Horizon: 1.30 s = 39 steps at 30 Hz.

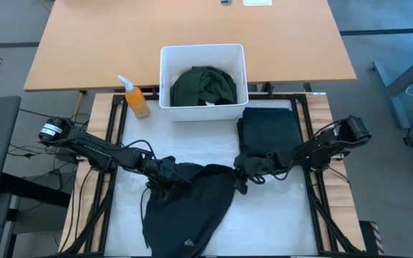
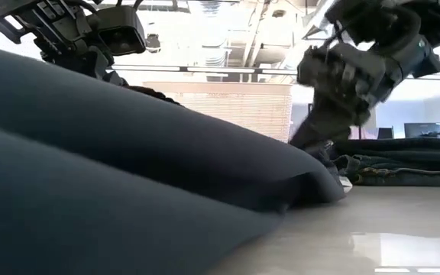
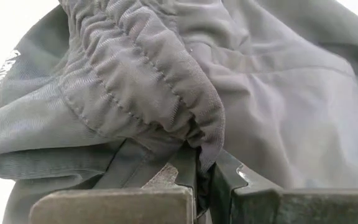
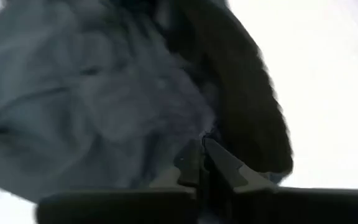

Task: Fold laundry
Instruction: Fold the black shorts from the white laundry organizer

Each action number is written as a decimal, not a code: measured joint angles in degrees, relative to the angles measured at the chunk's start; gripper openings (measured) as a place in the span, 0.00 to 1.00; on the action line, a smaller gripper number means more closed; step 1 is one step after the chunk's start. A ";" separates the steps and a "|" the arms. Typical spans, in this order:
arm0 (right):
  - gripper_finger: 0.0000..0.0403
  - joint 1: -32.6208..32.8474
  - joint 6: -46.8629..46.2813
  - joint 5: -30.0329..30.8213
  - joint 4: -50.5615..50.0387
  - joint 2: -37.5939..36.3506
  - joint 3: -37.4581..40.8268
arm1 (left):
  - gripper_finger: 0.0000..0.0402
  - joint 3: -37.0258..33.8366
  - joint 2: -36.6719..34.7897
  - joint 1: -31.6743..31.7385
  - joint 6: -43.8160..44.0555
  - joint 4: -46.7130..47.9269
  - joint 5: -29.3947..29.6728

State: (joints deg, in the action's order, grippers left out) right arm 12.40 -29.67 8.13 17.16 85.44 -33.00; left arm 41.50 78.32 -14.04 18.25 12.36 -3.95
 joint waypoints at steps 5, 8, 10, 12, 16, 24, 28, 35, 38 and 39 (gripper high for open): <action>0.08 0.74 6.04 -1.72 -0.73 -5.54 -1.92 | 0.00 0.16 0.00 0.00 0.69 -1.06 -1.89; 0.06 1.50 12.26 -2.37 -4.21 -11.65 -3.59 | 0.00 3.68 -0.61 0.00 -1.19 0.46 -3.15; 0.06 2.34 17.45 -2.46 -7.14 -16.08 -4.84 | 0.00 7.83 -1.60 -0.02 -3.78 2.50 -3.37; 0.06 3.06 22.70 -2.46 -9.03 -20.45 -6.42 | 0.00 12.99 -2.63 -0.02 -7.49 5.97 -3.44; 0.06 2.83 37.43 -2.00 -12.69 -27.78 -11.69 | 0.00 27.32 -3.69 1.15 -15.84 15.65 -1.78; 0.06 -0.44 69.91 2.31 -15.99 -32.01 -31.23 | 0.00 67.41 1.14 9.60 -23.70 42.31 10.68; 0.06 -1.81 73.33 2.52 -26.16 -28.56 -45.34 | 0.00 89.91 7.88 12.96 -26.34 52.40 9.92; 0.06 0.56 55.24 2.68 -59.55 -21.19 -55.61 | 0.00 79.18 7.23 13.41 -25.10 54.82 3.38; 0.06 4.04 42.49 1.24 -71.48 -18.24 -50.58 | 0.00 66.86 7.99 10.82 -19.11 57.93 2.01; 0.06 5.60 38.41 0.47 -72.66 -17.22 -47.37 | 0.00 61.22 8.08 9.33 -18.63 55.30 2.19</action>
State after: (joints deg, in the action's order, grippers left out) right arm 18.00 8.74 8.60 -55.50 68.22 -80.37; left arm 102.71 86.40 -4.71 -0.38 67.66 -1.76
